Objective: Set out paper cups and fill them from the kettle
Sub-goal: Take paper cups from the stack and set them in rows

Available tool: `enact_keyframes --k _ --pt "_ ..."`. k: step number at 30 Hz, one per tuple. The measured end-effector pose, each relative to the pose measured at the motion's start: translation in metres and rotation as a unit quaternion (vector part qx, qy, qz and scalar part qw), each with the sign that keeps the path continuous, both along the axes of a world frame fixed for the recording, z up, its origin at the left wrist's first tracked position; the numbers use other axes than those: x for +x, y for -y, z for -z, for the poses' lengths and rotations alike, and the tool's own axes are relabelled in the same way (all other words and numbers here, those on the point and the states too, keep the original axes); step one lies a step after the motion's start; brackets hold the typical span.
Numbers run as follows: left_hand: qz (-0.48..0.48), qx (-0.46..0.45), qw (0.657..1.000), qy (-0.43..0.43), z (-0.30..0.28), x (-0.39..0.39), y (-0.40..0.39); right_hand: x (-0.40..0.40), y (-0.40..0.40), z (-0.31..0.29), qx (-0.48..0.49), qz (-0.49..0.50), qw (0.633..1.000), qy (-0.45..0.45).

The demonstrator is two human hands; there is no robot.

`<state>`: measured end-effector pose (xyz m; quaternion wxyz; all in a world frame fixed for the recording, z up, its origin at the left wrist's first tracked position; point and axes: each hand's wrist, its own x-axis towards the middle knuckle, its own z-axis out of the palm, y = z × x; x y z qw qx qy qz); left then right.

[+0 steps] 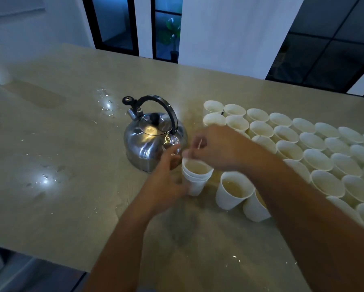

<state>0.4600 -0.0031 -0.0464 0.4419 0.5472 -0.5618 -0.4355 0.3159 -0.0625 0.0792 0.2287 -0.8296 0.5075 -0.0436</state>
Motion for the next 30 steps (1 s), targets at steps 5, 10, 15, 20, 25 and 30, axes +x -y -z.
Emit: enact_keyframes --k 5,10,15,20,25,30 --pt "-0.032 -0.051 0.998 -0.016 0.022 -0.040 0.001 -0.005 -0.022 0.031 0.010 -0.001 1.000 0.007" --pt "-0.125 -0.110 0.986 -0.015 0.011 -0.049 0.002 -0.015 -0.022 0.040 -0.024 0.039 0.996 0.078" --pt "-0.131 -0.182 0.974 0.013 -0.011 -0.047 0.001 -0.034 -0.028 0.032 -0.012 0.080 0.968 0.236" --pt "-0.128 -0.186 0.970 0.089 -0.020 -0.052 0.000 -0.052 -0.040 0.033 -0.009 0.087 0.957 0.275" --pt "-0.124 -0.151 0.977 0.089 -0.013 -0.058 -0.008 -0.065 -0.042 0.031 -0.017 0.082 0.966 0.243" --pt "-0.128 -0.118 0.981 0.080 -0.011 -0.056 -0.009 -0.057 -0.044 0.030 -0.053 0.088 0.972 0.209"
